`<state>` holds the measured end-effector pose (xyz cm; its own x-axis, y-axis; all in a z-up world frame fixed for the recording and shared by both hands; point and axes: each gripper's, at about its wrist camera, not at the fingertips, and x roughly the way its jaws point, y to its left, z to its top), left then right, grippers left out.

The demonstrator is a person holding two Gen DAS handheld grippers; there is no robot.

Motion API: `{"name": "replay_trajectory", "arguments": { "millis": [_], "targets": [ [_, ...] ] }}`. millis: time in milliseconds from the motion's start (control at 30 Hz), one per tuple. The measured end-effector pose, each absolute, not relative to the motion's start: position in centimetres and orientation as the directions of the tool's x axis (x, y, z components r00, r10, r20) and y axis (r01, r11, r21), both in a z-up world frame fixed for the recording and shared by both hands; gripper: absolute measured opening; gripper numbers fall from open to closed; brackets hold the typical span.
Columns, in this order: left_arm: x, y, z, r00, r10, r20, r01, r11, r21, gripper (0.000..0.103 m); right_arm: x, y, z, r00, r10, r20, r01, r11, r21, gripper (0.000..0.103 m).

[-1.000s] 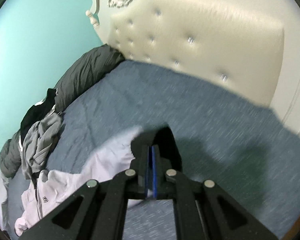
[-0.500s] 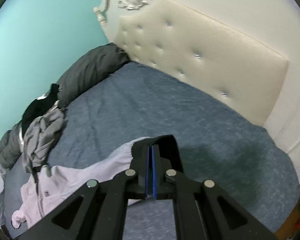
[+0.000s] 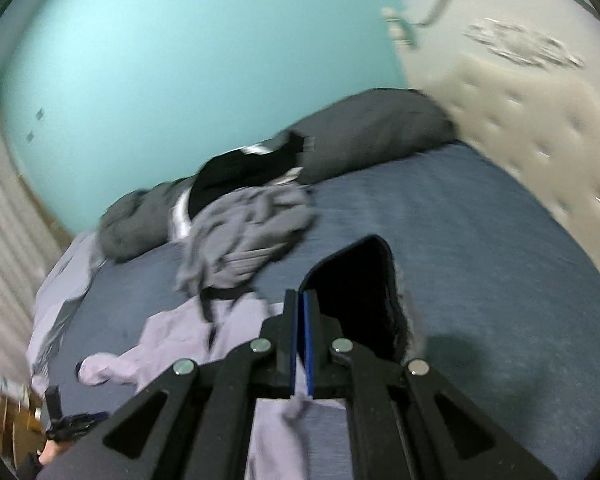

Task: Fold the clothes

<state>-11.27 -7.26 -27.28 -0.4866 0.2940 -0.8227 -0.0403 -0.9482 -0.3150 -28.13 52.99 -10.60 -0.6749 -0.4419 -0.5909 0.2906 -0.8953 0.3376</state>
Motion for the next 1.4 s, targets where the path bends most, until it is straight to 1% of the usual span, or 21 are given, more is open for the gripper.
{"name": "replay_trajectory", "arguments": {
  "millis": [133,233,333,533,600,633,700,767,800,900,967,1033,1067,1133,1200,1267,1400],
  "targets": [
    [-10.5,-8.2,-26.4,-0.5,0.288,-0.817,-0.039,-0.95,-0.311,0.047,-28.4,50.5,-10.7,-0.671,-0.43,-0.604,0.297,-0.902,0.313,0.002],
    [-10.3,-8.9,-26.3,-0.5,0.28,-0.819,-0.034,-0.952,-0.304,0.047,-29.1,52.4,-12.0,-0.676,-0.381,-0.63,0.232,-0.922,0.309,0.002],
    [-10.9,-9.4,-27.0,-0.49,0.272,-0.828,-0.023,-0.954,-0.299,0.048,-29.5,56.2,-13.9,-0.683,-0.279,-0.675,0.134,-0.956,0.26,0.002],
    [-12.7,-10.6,-28.4,-0.468,0.257,-0.845,0.004,-0.956,-0.293,0.049,-30.5,66.8,-18.9,-0.638,-0.037,-0.769,-0.143,-0.976,0.166,0.004],
    [-13.3,-11.6,-28.9,-0.466,0.238,-0.852,0.029,-0.959,-0.283,0.049,-30.5,69.7,-20.4,-0.593,0.098,-0.8,-0.257,-0.964,0.072,0.004],
    [-13.6,-12.1,-29.1,-0.464,0.227,-0.856,0.039,-0.96,-0.276,0.049,-30.5,70.7,-20.8,-0.579,0.143,-0.803,-0.3,-0.953,0.047,0.004],
    [-14.3,-13.7,-29.5,-0.463,0.196,-0.865,0.068,-0.964,-0.255,0.052,-30.1,72.2,-21.5,-0.581,0.175,-0.795,-0.344,-0.938,0.045,0.006],
    [-15.2,-15.3,-29.8,-0.468,0.163,-0.868,0.097,-0.968,-0.233,0.054,-30.4,71.8,-22.1,-0.582,0.171,-0.795,-0.333,-0.942,0.041,0.012],
    [-15.6,-16.1,-30.0,-0.473,0.146,-0.869,0.113,-0.968,-0.225,0.055,-30.7,71.3,-22.5,-0.582,0.165,-0.797,-0.32,-0.947,0.038,0.013],
    [-17.1,-18.7,-30.5,-0.481,0.102,-0.871,0.167,-0.965,-0.205,0.058,-32.4,68.6,-23.4,-0.603,0.076,-0.794,-0.236,-0.968,0.086,0.02],
    [-18.2,-19.7,-30.8,-0.483,0.091,-0.871,0.178,-0.964,-0.199,0.058,-33.9,66.2,-24.4,-0.605,-0.018,-0.796,-0.16,-0.977,0.143,0.033],
    [-19.5,-20.4,-30.9,-0.487,0.086,-0.869,0.181,-0.964,-0.197,0.058,-35.2,63.3,-25.6,-0.59,-0.127,-0.797,-0.073,-0.975,0.209,0.044],
    [-20.3,-20.6,-31.0,-0.489,0.09,-0.868,0.178,-0.964,-0.2,0.058,-36.0,61.0,-26.4,-0.574,-0.189,-0.797,-0.011,-0.971,0.238,0.044],
    [-22.1,-20.6,-31.2,-0.494,0.104,-0.863,0.163,-0.964,-0.21,0.059,-37.0,57.5,-27.3,-0.552,-0.246,-0.797,0.062,-0.965,0.255,0.044],
    [-23.9,-20.4,-31.3,-0.497,0.119,-0.86,0.145,-0.965,-0.217,0.062,-38.6,53.7,-28.5,-0.515,-0.311,-0.799,0.135,-0.95,0.283,0.044],
    [-26.1,-19.7,-31.5,-0.502,0.137,-0.854,0.125,-0.966,-0.228,0.063,-40.4,50.2,-29.7,-0.478,-0.36,-0.801,0.194,-0.933,0.303,0.044],
    [-30.4,-18.0,-32.1,-0.505,0.159,-0.848,0.077,-0.971,-0.228,0.065,-44.0,44.6,-32.0,-0.426,-0.368,-0.826,0.266,-0.924,0.274,0.044]
  ]
}}
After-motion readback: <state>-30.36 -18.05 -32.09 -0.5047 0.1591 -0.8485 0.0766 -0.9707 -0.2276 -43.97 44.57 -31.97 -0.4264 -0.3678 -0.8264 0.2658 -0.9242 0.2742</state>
